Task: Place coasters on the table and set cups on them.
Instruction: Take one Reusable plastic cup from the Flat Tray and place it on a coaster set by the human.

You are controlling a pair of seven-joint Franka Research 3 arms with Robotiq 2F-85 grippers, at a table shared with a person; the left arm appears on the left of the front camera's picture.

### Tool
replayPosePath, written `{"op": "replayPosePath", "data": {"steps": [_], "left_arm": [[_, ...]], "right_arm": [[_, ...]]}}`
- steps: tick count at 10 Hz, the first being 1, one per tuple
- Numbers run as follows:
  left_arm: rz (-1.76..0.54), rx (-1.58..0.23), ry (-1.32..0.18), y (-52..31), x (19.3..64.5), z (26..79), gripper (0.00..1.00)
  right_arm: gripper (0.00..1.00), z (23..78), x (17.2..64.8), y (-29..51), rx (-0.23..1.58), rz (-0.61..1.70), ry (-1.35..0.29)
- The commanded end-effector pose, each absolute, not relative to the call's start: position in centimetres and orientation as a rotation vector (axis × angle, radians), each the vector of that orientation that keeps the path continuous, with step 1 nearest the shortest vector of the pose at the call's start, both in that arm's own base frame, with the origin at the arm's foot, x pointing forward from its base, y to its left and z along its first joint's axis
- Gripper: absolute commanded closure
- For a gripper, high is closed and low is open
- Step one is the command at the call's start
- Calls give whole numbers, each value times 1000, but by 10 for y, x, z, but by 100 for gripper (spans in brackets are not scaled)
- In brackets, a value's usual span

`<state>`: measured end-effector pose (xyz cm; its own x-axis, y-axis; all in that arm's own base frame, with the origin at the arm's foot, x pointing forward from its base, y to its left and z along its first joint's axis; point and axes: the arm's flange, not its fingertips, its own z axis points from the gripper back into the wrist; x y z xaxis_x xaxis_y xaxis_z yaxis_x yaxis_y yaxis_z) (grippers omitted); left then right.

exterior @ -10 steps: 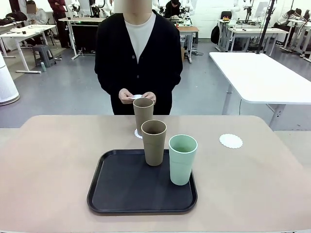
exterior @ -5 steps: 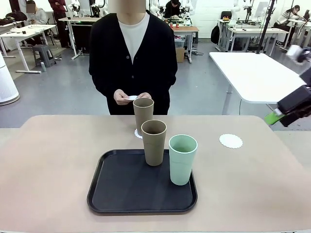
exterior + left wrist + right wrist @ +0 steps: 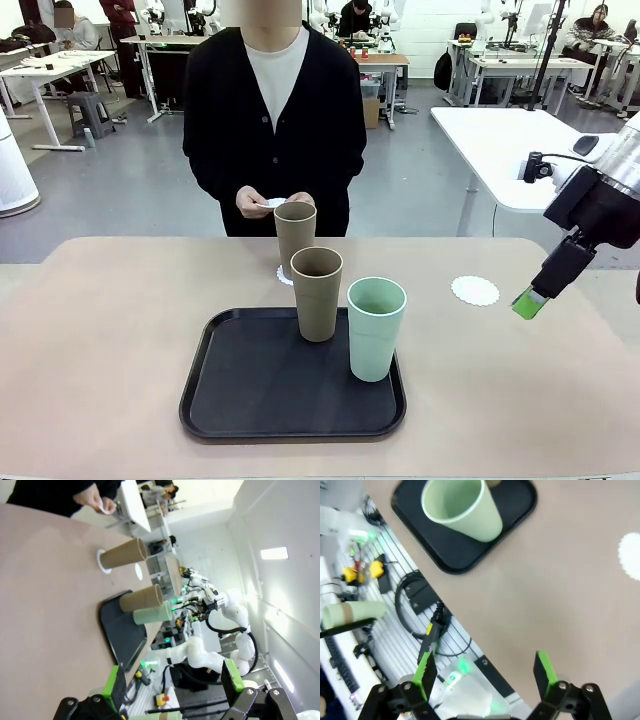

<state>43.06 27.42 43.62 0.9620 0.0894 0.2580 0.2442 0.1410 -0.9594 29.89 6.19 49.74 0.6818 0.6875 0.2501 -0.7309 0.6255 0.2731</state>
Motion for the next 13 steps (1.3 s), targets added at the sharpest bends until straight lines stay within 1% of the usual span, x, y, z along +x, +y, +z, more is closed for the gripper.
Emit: {"op": "replayPosePath", "data": {"steps": [1,4,5,6,7,9,11,13], "left_arm": [[-117,-1432,-280,274,430,438,0],[-117,-1432,-280,274,430,438,0],[-117,-1432,-280,274,430,438,0],[-117,-1432,-280,274,430,438,0],[-117,-1432,-280,274,430,438,0],[-117,-1432,-280,274,430,438,0],[-117,-1432,-280,274,430,438,0],[-117,-1432,-280,274,430,438,0]], "right_arm": [[0,507,300,58,383,765,-158],[0,505,299,56,380,792,-146],[0,500,296,50,394,917,-277],[0,493,307,42,440,1017,-398],[0,484,325,35,539,1057,-465],[0,461,350,25,644,1124,-560],[0,439,361,18,760,1131,-589],[0,423,368,20,798,1194,-582]]}}
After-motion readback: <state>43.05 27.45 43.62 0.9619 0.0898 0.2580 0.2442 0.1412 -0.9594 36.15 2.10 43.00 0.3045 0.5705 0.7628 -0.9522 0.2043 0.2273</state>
